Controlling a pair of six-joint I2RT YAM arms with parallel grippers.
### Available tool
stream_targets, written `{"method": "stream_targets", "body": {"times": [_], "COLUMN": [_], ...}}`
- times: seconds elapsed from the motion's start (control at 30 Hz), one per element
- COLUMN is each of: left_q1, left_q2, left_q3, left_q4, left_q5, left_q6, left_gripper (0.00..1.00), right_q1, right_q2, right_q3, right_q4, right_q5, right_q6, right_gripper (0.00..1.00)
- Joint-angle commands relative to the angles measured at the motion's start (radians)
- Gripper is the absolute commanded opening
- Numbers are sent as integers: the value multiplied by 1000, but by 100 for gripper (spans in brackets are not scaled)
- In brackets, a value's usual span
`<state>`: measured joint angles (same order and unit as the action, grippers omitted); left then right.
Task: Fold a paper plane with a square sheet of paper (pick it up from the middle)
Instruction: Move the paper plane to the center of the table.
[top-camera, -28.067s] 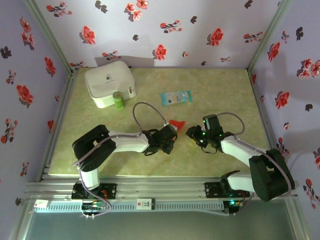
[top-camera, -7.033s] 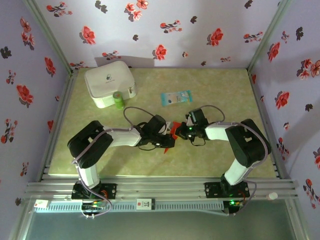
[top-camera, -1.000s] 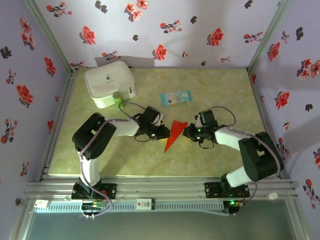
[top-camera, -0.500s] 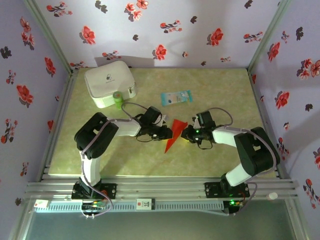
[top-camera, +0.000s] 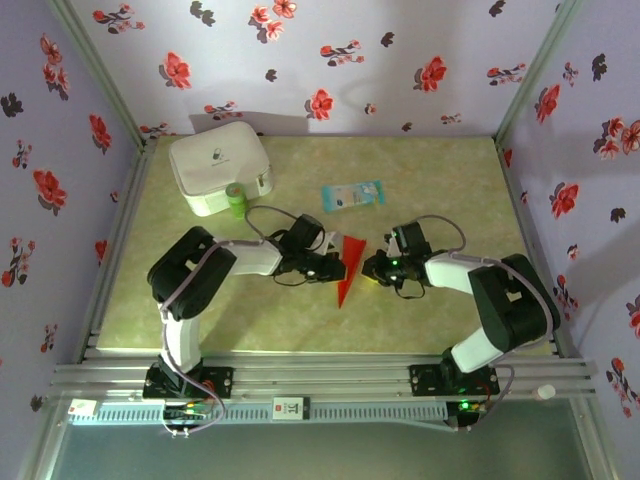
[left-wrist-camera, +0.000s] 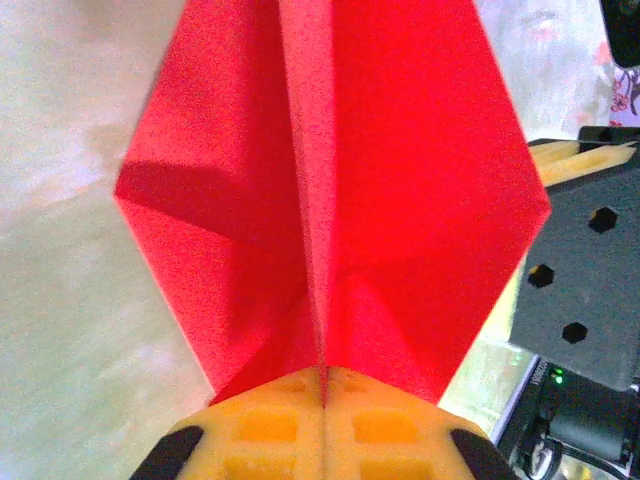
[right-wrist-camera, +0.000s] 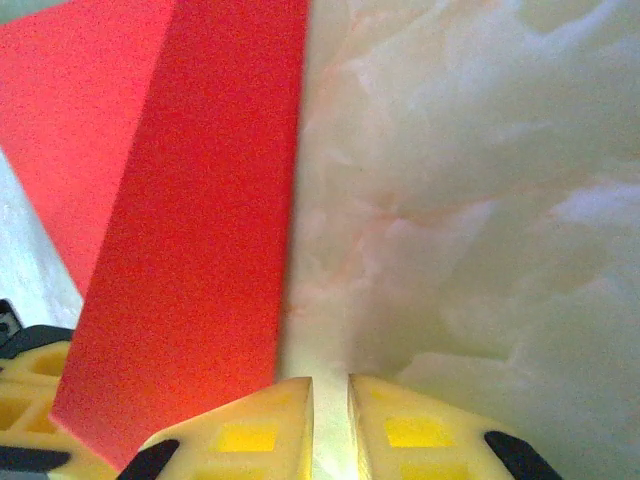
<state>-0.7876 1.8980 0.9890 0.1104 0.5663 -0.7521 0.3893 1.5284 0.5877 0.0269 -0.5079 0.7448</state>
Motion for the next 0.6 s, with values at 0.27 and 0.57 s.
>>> {"method": "stream_targets", "body": {"times": [0.27,0.57], "left_q1": [-21,-24], "left_q2": [-243,-231], "left_q3": [33,76], "left_q4": [-474,-590], "left_q5": [-569,-641], "left_q6": [40,56], "left_gripper": [4,5], "right_q1": [5,27], "right_q2": [-112,-118], "right_q3": [18,18], "right_q4": [-60,21], "right_q5": [73,-11], "right_q6": [12,37], "right_gripper": [18,21]}}
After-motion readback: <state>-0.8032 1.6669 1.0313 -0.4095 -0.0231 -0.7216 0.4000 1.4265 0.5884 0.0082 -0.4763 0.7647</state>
